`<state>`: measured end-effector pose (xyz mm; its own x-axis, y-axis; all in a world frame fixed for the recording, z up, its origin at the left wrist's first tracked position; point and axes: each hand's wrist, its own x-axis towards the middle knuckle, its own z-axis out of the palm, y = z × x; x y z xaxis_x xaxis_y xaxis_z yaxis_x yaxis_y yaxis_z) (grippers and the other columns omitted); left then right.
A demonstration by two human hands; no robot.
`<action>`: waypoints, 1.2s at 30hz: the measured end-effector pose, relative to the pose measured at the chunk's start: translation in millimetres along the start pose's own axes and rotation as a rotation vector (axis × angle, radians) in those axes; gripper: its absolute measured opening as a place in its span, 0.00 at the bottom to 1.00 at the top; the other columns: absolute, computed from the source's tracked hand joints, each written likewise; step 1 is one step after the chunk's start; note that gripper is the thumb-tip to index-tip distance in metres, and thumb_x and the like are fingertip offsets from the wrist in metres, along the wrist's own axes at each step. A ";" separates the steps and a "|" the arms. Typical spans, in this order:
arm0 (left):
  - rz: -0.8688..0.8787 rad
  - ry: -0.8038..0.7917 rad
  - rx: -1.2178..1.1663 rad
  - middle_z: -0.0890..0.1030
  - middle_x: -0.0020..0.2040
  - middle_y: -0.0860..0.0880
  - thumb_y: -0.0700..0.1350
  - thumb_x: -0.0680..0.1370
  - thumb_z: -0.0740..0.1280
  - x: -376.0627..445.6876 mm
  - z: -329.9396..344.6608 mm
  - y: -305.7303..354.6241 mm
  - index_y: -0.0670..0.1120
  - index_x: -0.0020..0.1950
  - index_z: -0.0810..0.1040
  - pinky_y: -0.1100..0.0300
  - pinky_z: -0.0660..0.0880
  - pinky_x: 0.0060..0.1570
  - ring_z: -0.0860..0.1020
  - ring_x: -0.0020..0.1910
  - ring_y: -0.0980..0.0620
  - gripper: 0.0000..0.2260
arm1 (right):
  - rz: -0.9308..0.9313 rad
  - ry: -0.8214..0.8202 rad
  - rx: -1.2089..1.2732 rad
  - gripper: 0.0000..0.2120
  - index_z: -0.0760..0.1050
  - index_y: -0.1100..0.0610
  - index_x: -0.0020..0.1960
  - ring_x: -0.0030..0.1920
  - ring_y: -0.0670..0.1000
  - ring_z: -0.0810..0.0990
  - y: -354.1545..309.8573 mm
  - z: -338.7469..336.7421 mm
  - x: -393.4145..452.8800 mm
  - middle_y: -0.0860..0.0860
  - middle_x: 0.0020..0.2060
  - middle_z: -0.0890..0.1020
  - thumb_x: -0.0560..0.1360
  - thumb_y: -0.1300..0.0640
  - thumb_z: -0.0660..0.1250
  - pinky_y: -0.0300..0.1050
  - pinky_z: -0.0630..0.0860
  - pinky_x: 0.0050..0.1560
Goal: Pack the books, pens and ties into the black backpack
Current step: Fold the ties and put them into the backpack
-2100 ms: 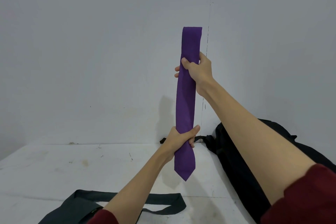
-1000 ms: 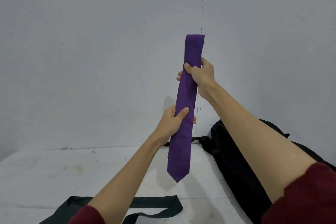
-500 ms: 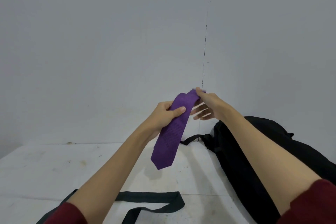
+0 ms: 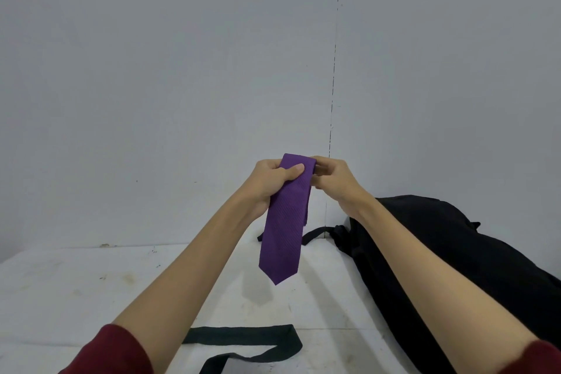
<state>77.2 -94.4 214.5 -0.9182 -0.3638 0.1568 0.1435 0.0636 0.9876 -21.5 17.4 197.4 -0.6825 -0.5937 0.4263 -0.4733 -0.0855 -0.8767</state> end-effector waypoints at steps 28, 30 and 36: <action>0.188 -0.015 -0.097 0.82 0.49 0.48 0.38 0.76 0.68 0.9 -0.7 -18.6 0.42 0.58 0.79 0.63 0.77 0.40 0.81 0.44 0.53 0.11 | 0.119 0.058 0.217 0.10 0.79 0.59 0.55 0.41 0.47 0.82 -2.5 7.9 -10.8 0.50 0.43 0.83 0.76 0.67 0.65 0.36 0.77 0.38; 0.184 -0.010 -0.098 0.83 0.48 0.49 0.39 0.76 0.68 0.8 0.0 -21.4 0.44 0.57 0.80 0.63 0.77 0.40 0.81 0.43 0.54 0.10 | 0.116 0.054 0.230 0.10 0.80 0.58 0.52 0.39 0.46 0.81 -5.9 7.0 -11.1 0.50 0.42 0.83 0.76 0.68 0.64 0.35 0.76 0.37; 0.226 0.053 -0.079 0.83 0.51 0.48 0.41 0.76 0.68 2.2 1.7 -25.1 0.43 0.60 0.79 0.62 0.78 0.44 0.81 0.47 0.53 0.13 | 0.139 -0.018 0.263 0.12 0.80 0.57 0.52 0.40 0.47 0.82 -7.6 8.5 -11.6 0.51 0.43 0.84 0.76 0.68 0.61 0.38 0.76 0.40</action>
<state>71.0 -95.2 190.1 -0.8392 -0.3969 0.3718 0.3731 0.0772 0.9246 -5.3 18.1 197.2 -0.7198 -0.6278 0.2961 -0.2138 -0.2053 -0.9550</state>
